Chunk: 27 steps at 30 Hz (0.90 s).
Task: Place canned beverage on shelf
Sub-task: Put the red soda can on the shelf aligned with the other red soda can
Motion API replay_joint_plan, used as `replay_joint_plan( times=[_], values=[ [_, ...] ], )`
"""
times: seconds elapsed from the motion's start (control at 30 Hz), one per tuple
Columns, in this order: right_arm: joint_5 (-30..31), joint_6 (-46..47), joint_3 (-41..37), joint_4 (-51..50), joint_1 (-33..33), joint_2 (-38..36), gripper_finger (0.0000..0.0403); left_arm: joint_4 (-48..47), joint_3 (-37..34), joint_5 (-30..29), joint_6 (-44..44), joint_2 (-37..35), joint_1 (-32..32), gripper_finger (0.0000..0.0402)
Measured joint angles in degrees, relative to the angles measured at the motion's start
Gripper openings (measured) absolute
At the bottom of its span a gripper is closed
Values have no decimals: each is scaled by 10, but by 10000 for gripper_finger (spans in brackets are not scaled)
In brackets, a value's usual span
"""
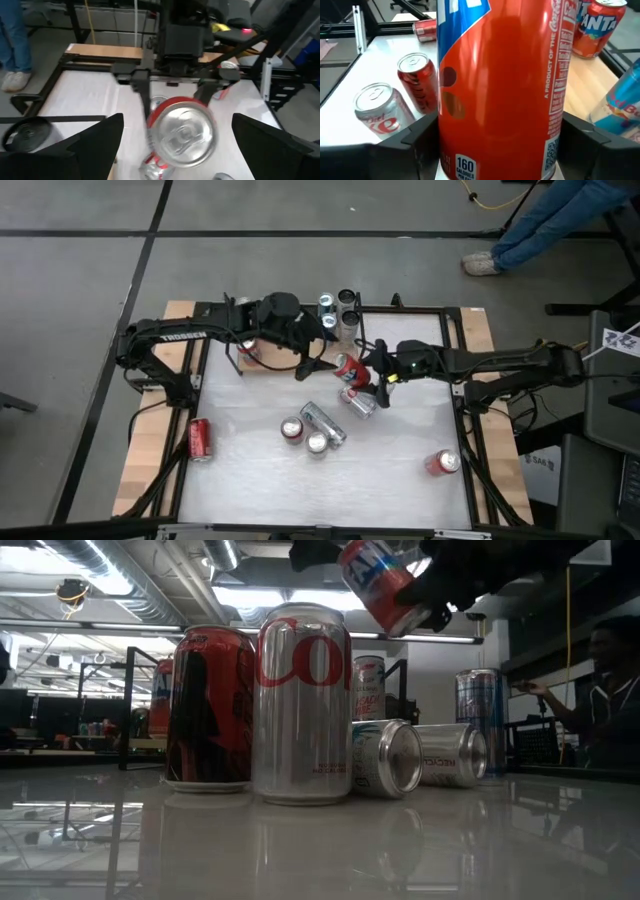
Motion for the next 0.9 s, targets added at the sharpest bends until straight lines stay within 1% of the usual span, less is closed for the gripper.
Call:
replay_joint_plan(
  times=[0.2, 0.37, 0.47, 0.53, 0.9],
  values=[
    [19, -9, 0, 31, 12, 24, 291, -6, 0, -48, -10, 0, -26, 364],
    [25, -12, 0, 42, 12, 29, 291, -20, 0, -57, -11, 0, -40, 364],
    [26, -20, 0, 48, 12, 29, 291, -23, 0, -93, -17, 0, -47, 364],
    [26, -24, 0, 48, 12, 29, 291, -23, 0, -106, -24, 0, -48, 364],
    [25, -40, 0, 80, 12, 29, 291, -34, 1, -108, -39, 4, -49, 364]
  ],
)
